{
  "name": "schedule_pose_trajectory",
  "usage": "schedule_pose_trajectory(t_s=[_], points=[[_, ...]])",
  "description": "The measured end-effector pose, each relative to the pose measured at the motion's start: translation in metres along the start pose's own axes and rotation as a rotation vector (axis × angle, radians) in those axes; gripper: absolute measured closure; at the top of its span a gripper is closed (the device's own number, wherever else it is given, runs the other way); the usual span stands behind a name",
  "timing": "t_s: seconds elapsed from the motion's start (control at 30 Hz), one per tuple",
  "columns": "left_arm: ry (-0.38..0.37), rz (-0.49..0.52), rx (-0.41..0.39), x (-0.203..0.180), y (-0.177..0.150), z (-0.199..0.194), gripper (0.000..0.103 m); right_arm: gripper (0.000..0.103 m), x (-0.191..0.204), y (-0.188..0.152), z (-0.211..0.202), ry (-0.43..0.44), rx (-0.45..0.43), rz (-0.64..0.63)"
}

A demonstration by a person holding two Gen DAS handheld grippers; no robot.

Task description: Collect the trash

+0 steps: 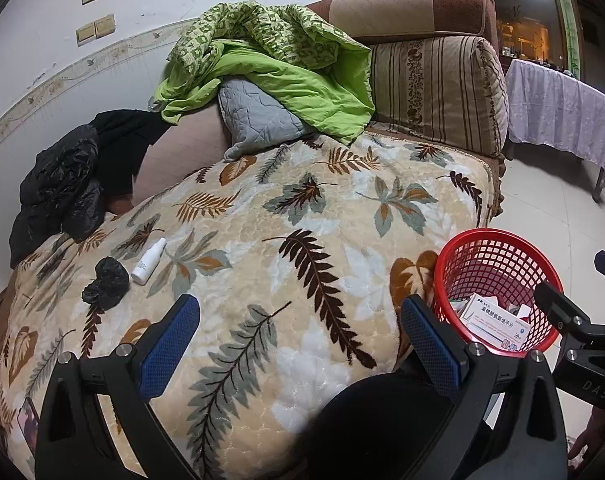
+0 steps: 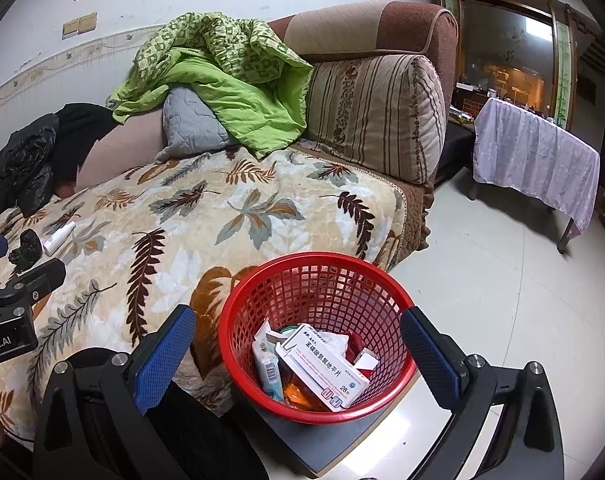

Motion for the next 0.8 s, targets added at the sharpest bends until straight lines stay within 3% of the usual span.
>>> schedule_pose_trajectory(t_s=[0.8], points=[[-0.001,0.000,0.001,0.0001,-0.0014,-0.0003,0.003,0.000,0.0033,-0.0024,0.0053,0.011,0.020,-0.016]])
Point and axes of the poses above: each gripper's, at about its wrist camera, not at the fingertips, and z roughly the way its jaws point, x to its left, y to its top, the point moved 5 cm from there along z, roughly the way its jaws point, and after that the axes turned 8 degrees about -z, right-handed, at the moved point
